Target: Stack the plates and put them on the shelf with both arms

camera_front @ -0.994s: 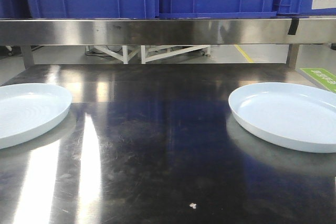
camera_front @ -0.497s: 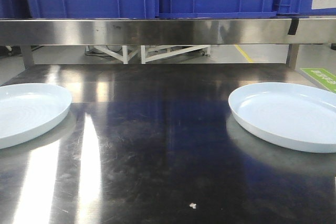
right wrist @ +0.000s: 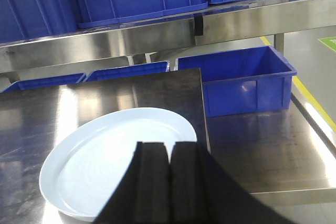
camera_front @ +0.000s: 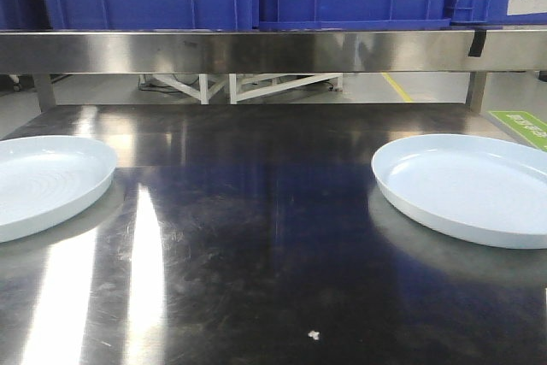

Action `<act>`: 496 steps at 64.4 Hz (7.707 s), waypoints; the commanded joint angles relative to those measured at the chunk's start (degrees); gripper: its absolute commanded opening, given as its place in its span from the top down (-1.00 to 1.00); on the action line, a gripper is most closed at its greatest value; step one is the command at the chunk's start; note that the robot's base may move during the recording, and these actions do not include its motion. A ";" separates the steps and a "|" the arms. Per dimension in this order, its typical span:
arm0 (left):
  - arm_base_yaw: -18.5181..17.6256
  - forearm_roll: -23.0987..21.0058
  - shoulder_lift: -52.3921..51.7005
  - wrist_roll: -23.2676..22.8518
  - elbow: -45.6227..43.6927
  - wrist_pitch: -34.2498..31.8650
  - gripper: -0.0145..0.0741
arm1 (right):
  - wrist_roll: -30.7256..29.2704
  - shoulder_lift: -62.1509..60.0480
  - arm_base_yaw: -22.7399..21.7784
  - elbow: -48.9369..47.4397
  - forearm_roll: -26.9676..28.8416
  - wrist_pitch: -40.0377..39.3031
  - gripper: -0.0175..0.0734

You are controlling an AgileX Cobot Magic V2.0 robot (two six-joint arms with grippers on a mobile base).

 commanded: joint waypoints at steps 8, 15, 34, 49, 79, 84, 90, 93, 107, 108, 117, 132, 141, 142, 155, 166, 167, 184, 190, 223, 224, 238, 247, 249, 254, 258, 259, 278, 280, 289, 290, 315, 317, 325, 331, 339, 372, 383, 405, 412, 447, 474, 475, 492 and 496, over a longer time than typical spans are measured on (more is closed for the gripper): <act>-0.20 -0.56 2.92 0.20 -4.27 -5.71 0.48 | -0.27 -1.00 -0.20 -0.03 -0.55 -5.06 0.58; -0.20 -0.90 2.92 0.20 -4.27 -5.21 0.48 | -0.27 -1.00 -0.20 -0.03 -0.55 -5.06 0.58; -0.20 0.46 3.12 0.20 -4.27 -5.21 0.48 | -0.27 -1.00 -0.20 -0.03 -0.55 -5.06 0.58; -0.20 0.46 3.12 0.20 -4.27 -5.91 0.48 | -0.27 -1.00 -0.20 -0.03 -0.55 -5.06 0.58; -0.20 -0.75 3.12 0.20 -4.27 -6.73 0.48 | -0.80 -1.00 -0.20 -0.03 -2.35 -13.50 0.58; -0.20 -0.75 3.12 0.20 -4.27 -6.73 0.48 | -0.80 -1.00 -0.13 -1.50 -2.35 -13.08 0.58; -0.20 -0.75 3.12 0.20 -4.27 -6.73 0.48 | -0.75 -0.06 -0.13 -6.90 -2.30 -4.15 0.58; -0.20 -0.75 3.12 0.20 -4.27 -6.63 0.48 | -1.42 1.46 -0.13 -10.73 -3.18 0.16 0.58; -0.20 -0.75 3.12 0.20 -4.27 -6.63 0.48 | -4.67 17.57 -0.13 -27.89 -9.44 17.56 0.58; -0.20 -0.75 3.12 0.20 -4.27 -6.63 0.48 | -4.67 19.30 -0.13 -28.83 -9.76 18.08 0.58; -0.20 -0.85 3.12 0.20 -4.27 -6.63 0.48 | -4.67 30.03 -0.13 -32.88 -10.22 17.84 0.58; -0.20 -0.85 3.12 0.20 -4.27 -6.63 0.48 | -4.55 38.82 -0.13 -33.45 -9.23 10.84 0.58; -0.20 -0.85 3.12 0.20 -4.27 -6.27 0.48 | -4.43 39.65 -0.13 -33.45 -9.23 4.21 0.58; -0.20 -0.85 3.12 0.20 -4.27 -6.16 0.48 | -4.43 39.88 -0.13 -33.45 -9.23 3.72 0.58; -0.20 -1.09 3.12 0.20 -4.27 -4.57 0.46 | -4.43 43.93 -0.13 -33.45 -9.23 0.62 0.29; -0.20 -1.09 3.17 0.20 -4.27 -4.57 -0.01 | -4.43 46.14 -0.13 -33.45 -9.23 -0.02 -0.53; -0.20 -1.09 3.27 0.20 -4.27 -4.57 -0.07 | -4.43 46.24 -0.13 -33.45 -9.23 -0.16 -0.54; -0.20 -4.41 10.73 -0.20 -4.27 -2.70 -0.48 | -4.43 46.39 -0.13 -33.45 -9.23 -0.68 -0.49; -0.20 -5.25 15.25 -0.20 -4.27 -2.44 -0.48 | -4.43 46.39 -0.13 -33.45 -9.23 -0.55 -0.49; -0.20 -5.34 37.11 -0.20 -4.27 -9.30 -0.48 | -4.43 46.39 -0.13 -33.45 -9.23 0.87 -0.49; -0.20 -5.34 37.50 -0.20 -4.27 -9.28 -0.48 | -4.43 46.39 -0.13 -33.45 -9.23 0.87 -0.49; -0.20 -5.13 42.03 -0.20 -4.27 -11.34 -0.48 | -4.43 46.39 -0.13 -33.45 -9.23 0.87 -0.49; -0.09 -4.72 43.75 -0.20 -4.27 -12.81 -0.48 | -4.43 46.39 -0.13 -33.45 -9.23 0.93 -0.49; 0.19 -4.72 44.05 -0.20 -4.27 -13.04 -0.48 | -4.43 46.39 -0.13 -33.45 -9.23 0.93 -0.49; 0.65 -4.64 44.86 -0.20 -4.27 -13.29 -0.48 | -4.43 46.39 -0.13 -33.45 -9.23 0.93 -0.49; 1.24 -4.50 45.33 -0.20 -4.27 -13.29 -0.48 | -4.43 46.39 -0.13 -33.45 -9.23 0.93 -0.49; 1.44 -4.36 45.49 -0.20 -4.27 -13.29 -0.48 | -4.43 46.39 -0.13 -33.45 -9.23 0.93 -0.49; 2.33 -4.08 46.52 -0.20 -4.27 -15.19 -0.48 | -4.43 46.39 -0.13 -33.45 -9.23 0.93 -0.49; 2.33 -4.08 46.65 -0.20 -4.27 -15.48 -0.48 | -4.43 46.39 -0.13 -33.45 -9.23 0.93 -0.49; 2.33 -3.96 48.07 -0.20 -4.27 -15.88 -0.48 | -4.43 46.39 -0.13 -33.45 -9.23 0.93 -0.49; 2.33 -3.96 48.37 -0.20 -4.27 -15.88 -0.48 | -4.43 46.39 -0.13 -33.45 -9.23 0.93 -0.49; 2.33 -3.96 51.39 -0.20 -4.27 -16.23 -0.48 | -4.43 46.39 -0.13 -33.45 -9.23 0.93 -0.49; 2.33 -3.96 51.39 -0.20 -4.27 -16.27 -0.47 | -4.43 46.39 -0.13 -33.45 -9.23 0.93 -0.49; 2.33 -3.96 51.39 -0.20 -4.27 -16.62 -0.42 | -4.43 46.39 -0.13 -33.45 -9.23 0.93 -0.49; 2.33 -3.96 51.39 -0.20 -4.27 -17.07 -0.15 | -4.43 46.39 -0.13 -33.45 -9.23 0.93 -0.49; 2.33 -3.49 51.39 -0.20 -4.27 -17.62 0.45 | -4.43 46.39 -0.13 -33.45 -9.23 0.93 -0.49; 2.21 -9.88 44.83 -0.20 -5.46 -16.97 0.48 | -4.43 46.39 -0.13 -33.45 -9.23 0.87 -0.49; -0.01 -11.66 41.95 -0.20 -8.61 -15.27 0.48 | -4.43 46.39 -0.13 -33.45 -9.23 0.82 -0.49; -11.97 -17.10 41.44 -0.20 -14.40 -16.93 0.48 | -4.43 46.39 -0.13 -33.45 -9.23 0.83 -0.49; -16.40 -19.87 41.44 -0.20 -14.52 -18.80 0.48 | -4.43 46.39 -0.13 -33.45 -9.23 0.83 -0.49; -26.97 -20.53 48.13 -0.20 -14.52 -20.90 0.48 | -4.43 46.39 -0.13 -33.45 -9.23 0.83 -0.49; -26.97 -19.99 53.56 -0.20 -14.52 -21.95 0.48 | -4.43 46.39 -0.13 -33.45 -9.23 0.88 -0.49; -26.97 -19.89 53.77 -0.20 -14.52 -21.95 0.48 | -4.43 46.39 -0.13 -33.45 -9.23 0.88 -0.49; -26.97 -19.48 55.30 -0.20 -14.52 -22.24 0.48 | -4.43 46.39 -0.13 -33.45 -9.23 0.88 -0.49; -26.97 -19.11 55.30 -0.20 -14.52 -22.52 0.48 | -4.43 46.39 -0.13 -33.45 -9.23 0.88 -0.49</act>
